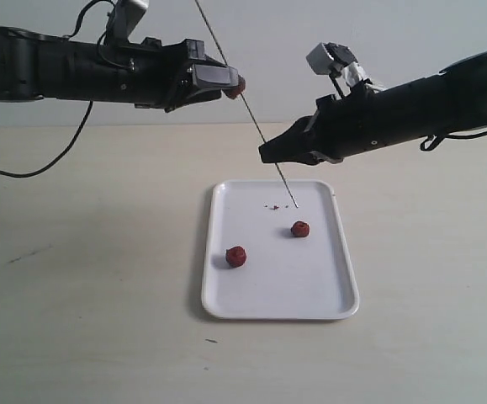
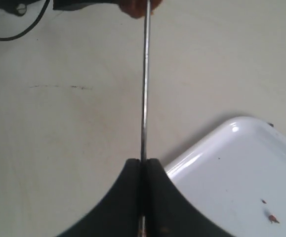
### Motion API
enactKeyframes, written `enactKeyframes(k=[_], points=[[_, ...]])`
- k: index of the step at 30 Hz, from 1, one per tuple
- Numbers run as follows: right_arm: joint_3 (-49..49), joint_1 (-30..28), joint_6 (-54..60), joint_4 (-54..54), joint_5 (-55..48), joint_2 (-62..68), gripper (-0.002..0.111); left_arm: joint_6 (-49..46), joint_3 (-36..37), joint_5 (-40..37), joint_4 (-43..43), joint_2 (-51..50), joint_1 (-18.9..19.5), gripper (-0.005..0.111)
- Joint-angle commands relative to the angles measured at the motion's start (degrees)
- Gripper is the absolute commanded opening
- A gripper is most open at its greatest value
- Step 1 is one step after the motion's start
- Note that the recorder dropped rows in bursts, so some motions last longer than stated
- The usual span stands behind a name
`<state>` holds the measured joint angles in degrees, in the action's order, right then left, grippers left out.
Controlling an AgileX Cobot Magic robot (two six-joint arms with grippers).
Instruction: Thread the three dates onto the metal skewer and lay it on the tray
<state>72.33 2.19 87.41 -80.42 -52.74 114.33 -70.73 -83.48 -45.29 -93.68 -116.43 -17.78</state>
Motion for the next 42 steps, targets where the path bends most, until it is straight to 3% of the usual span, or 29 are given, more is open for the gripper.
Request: enactKeyframes(k=[1, 7, 13, 18, 24, 29, 30, 35, 42], points=[[0.02, -0.22, 0.99, -1.58, -0.08, -0.16, 0.0, -1.17, 0.05, -1.03, 0.52, 0.67, -0.71, 0.056], [0.02, -1.04, -1.61, -0.96, 7.53, -0.27, 0.0, -1.45, 0.05, -1.03, 4.25, 0.67, -0.48, 0.056], [0.02, -4.98, -6.8, 2.8, 9.07, -0.35, 0.0, -0.86, 0.05, -1.39, 17.96, 0.67, -0.83, 0.056], [0.02, -8.27, -8.24, 4.6, 7.4, -0.35, 0.0, 5.9, 0.05, 0.84, 29.56, 0.67, -2.84, 0.056], [0.02, -8.85, -8.0, 3.03, 4.17, -0.35, 0.0, 25.84, 0.05, 9.09, 57.75, 0.67, -10.0, 0.056], [0.02, -8.85, -8.0, 3.06, 3.17, -0.35, 0.0, 51.21, 0.05, 10.36, 81.47, 0.67, -17.1, 0.056], [0.02, -8.85, -8.0, 3.05, 2.84, -0.35, 0.0, 52.18, 0.05, 10.11, 83.91, 0.67, -18.16, 0.056], [0.02, -8.85, -8.0, 3.05, 1.55, -0.35, 0.0, 52.5, -0.03, 10.05, 86.14, 0.39, -22.17, 0.056], [0.02, -8.85, -7.62, 3.05, 0.05, -0.35, 0.0, 56.12, -4.35, 4.82, 90.49, -6.42, -22.79, 0.056]])
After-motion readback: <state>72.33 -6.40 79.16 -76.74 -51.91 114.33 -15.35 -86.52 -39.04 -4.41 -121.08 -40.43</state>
